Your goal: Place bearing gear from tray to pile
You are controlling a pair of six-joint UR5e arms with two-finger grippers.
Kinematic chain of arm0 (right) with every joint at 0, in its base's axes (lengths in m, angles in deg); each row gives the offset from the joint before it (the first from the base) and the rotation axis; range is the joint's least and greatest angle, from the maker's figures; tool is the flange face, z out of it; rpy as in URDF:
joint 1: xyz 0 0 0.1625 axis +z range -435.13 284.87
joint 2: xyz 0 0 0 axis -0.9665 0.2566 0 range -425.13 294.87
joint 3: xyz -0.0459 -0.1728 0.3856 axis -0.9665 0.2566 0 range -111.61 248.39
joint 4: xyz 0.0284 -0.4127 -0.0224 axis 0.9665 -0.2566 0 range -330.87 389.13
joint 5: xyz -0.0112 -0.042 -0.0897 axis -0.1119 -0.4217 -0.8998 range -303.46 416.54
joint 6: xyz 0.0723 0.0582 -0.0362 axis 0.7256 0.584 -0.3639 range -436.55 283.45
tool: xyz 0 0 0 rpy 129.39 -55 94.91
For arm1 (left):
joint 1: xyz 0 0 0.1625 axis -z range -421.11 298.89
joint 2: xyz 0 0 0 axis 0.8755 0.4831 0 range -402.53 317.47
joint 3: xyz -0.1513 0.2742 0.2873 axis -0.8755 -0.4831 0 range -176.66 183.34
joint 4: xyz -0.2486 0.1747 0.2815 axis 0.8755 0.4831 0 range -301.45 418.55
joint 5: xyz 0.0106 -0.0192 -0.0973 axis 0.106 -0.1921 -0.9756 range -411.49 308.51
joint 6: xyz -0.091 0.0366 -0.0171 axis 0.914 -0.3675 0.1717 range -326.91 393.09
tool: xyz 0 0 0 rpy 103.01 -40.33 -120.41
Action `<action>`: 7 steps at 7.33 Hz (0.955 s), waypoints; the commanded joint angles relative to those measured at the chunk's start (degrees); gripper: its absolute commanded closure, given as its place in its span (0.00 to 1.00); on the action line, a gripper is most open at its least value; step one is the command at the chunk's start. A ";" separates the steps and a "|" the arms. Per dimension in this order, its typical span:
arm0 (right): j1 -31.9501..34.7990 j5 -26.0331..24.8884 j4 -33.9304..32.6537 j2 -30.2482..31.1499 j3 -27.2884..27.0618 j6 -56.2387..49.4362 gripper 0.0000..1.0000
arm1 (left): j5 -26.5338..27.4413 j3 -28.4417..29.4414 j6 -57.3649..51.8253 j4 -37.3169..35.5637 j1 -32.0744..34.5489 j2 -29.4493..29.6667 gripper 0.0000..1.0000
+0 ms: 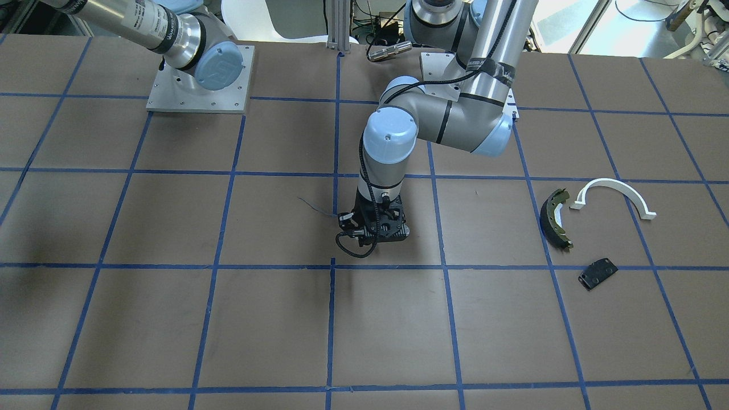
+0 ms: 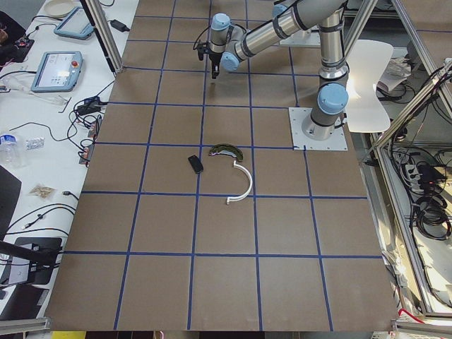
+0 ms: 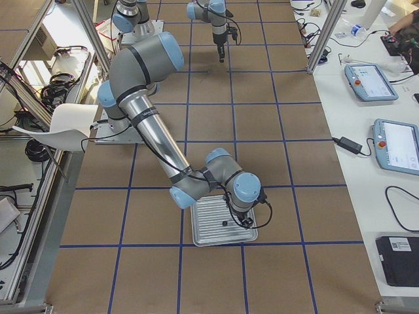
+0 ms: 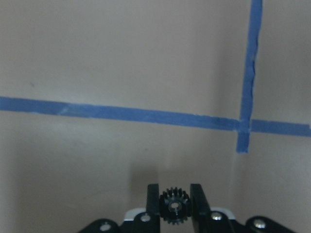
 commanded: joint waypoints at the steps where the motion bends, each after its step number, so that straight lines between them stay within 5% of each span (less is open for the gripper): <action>1: -0.84 -1.41 0.00 -0.69 -0.31 0.13 0.18 | 0.50 -1.64 -10.30 9.50 -8.61 -5.99 1.00; 3: -0.84 -4.13 0.00 -1.39 -0.31 0.39 0.37 | 0.33 -1.64 -26.12 17.80 -21.85 -9.78 1.00; 6: -0.84 -4.22 0.00 -1.92 -0.31 0.65 0.54 | 5.50 -1.90 -48.62 19.58 -37.69 -10.93 1.00; 7: -0.84 -4.49 -0.09 -1.92 -0.31 0.57 0.86 | 5.51 -2.08 -60.45 19.67 -43.75 -11.46 1.00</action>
